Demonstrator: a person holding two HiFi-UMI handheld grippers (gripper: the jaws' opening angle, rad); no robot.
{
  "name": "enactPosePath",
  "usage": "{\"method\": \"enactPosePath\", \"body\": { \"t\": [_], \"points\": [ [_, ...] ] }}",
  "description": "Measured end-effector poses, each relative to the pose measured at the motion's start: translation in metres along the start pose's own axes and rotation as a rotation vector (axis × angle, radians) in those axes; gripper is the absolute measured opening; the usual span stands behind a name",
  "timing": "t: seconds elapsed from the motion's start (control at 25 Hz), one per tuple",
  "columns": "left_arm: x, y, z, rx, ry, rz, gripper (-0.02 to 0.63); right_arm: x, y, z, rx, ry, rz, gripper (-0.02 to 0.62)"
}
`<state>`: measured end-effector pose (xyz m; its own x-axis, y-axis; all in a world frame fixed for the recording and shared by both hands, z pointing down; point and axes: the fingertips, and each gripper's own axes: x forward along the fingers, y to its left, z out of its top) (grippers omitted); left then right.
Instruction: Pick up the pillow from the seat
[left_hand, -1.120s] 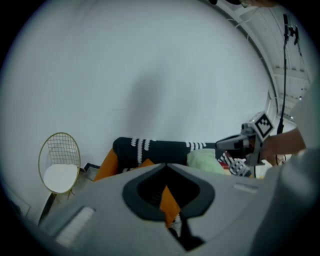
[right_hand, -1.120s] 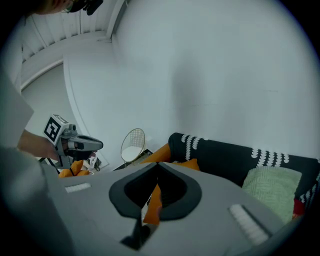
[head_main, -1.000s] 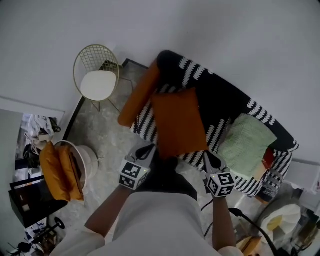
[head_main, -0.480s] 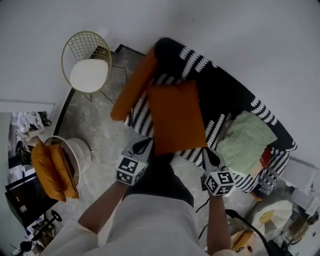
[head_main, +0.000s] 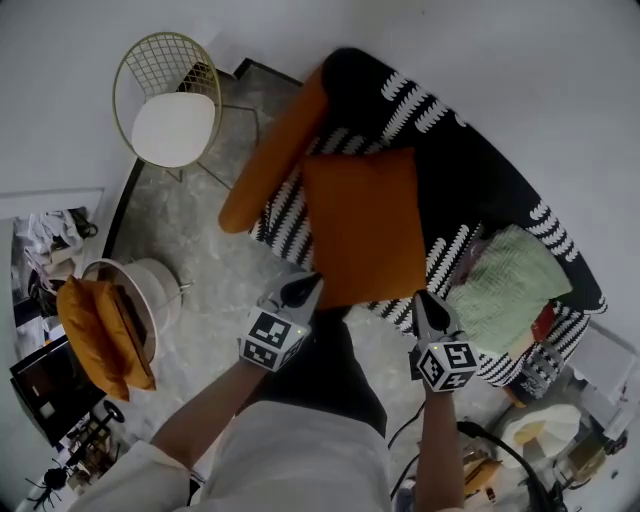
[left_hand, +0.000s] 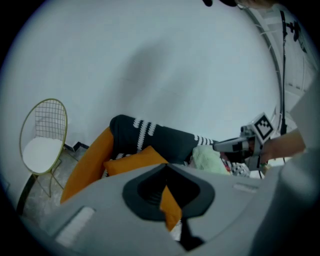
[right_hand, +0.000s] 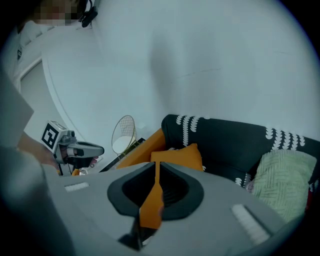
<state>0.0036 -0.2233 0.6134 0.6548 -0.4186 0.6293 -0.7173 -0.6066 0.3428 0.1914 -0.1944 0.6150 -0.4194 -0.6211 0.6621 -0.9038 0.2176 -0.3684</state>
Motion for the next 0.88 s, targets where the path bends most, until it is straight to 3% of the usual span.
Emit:
{"method": "enactPosePath", "body": {
  "t": [0.44, 0.88],
  "points": [
    [0.074, 0.059, -0.049, -0.054, 0.059, -0.002, 0.002, 0.084, -0.046, -0.034, 0.000, 0.089, 0.000, 0.066],
    [0.131, 0.111, -0.099, -0.160, 0.115, 0.001, 0.089, 0.159, -0.089, -0.073, -0.003, 0.185, -0.009, 0.149]
  ]
}}
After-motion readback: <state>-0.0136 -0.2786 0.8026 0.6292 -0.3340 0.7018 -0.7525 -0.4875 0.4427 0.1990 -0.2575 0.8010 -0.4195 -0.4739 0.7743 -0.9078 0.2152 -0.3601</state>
